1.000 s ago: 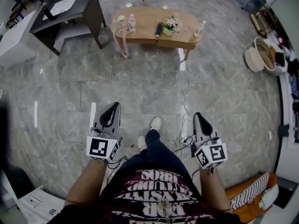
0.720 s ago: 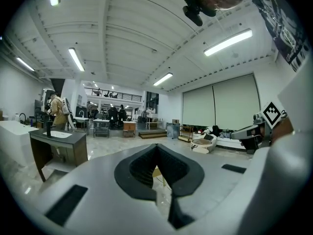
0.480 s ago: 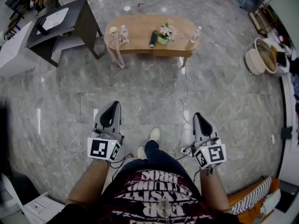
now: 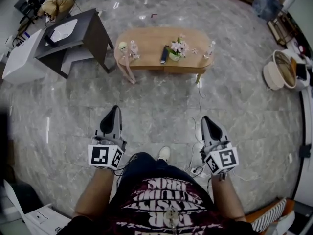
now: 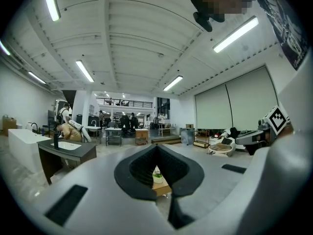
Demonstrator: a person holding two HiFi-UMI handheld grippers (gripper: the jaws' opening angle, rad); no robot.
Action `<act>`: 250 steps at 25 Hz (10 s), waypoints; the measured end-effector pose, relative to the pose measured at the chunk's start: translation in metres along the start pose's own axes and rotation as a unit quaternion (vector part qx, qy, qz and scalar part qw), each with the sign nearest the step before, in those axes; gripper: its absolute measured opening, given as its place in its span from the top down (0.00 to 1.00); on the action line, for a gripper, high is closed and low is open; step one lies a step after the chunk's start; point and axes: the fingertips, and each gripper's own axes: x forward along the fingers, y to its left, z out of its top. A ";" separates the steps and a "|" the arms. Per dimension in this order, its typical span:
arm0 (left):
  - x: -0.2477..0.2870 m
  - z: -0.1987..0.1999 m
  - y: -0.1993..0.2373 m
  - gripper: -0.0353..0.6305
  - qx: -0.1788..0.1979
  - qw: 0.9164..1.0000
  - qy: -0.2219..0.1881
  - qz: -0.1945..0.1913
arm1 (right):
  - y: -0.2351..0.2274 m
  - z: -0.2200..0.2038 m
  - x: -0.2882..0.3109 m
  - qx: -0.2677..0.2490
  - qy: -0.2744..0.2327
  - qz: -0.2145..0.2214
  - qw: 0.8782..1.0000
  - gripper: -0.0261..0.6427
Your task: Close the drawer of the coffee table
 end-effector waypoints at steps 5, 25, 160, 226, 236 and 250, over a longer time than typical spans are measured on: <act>0.009 -0.004 0.004 0.91 0.002 1.000 0.009 0.008 | -0.016 -0.003 0.011 0.006 0.009 0.008 1.000 0.91; 0.045 -0.048 0.008 0.91 0.004 0.997 0.073 -0.029 | -0.055 -0.031 0.038 0.059 0.044 -0.026 0.997 0.91; 0.558 -0.690 -0.003 0.56 0.006 0.905 0.403 -0.137 | -0.521 -0.527 0.459 -0.257 0.425 0.123 0.859 0.63; 0.556 -0.698 -0.007 0.59 0.007 0.887 0.442 -0.132 | -0.519 -0.524 0.453 -0.186 0.410 0.104 0.887 0.69; 0.564 -0.705 0.001 0.56 -0.147 0.881 0.447 -0.047 | -0.540 -0.527 0.467 -0.046 0.418 0.016 0.907 0.65; 0.409 -0.541 -0.061 0.91 -0.221 0.850 0.455 -0.147 | -0.444 -0.366 0.351 -0.092 0.359 0.050 0.928 0.90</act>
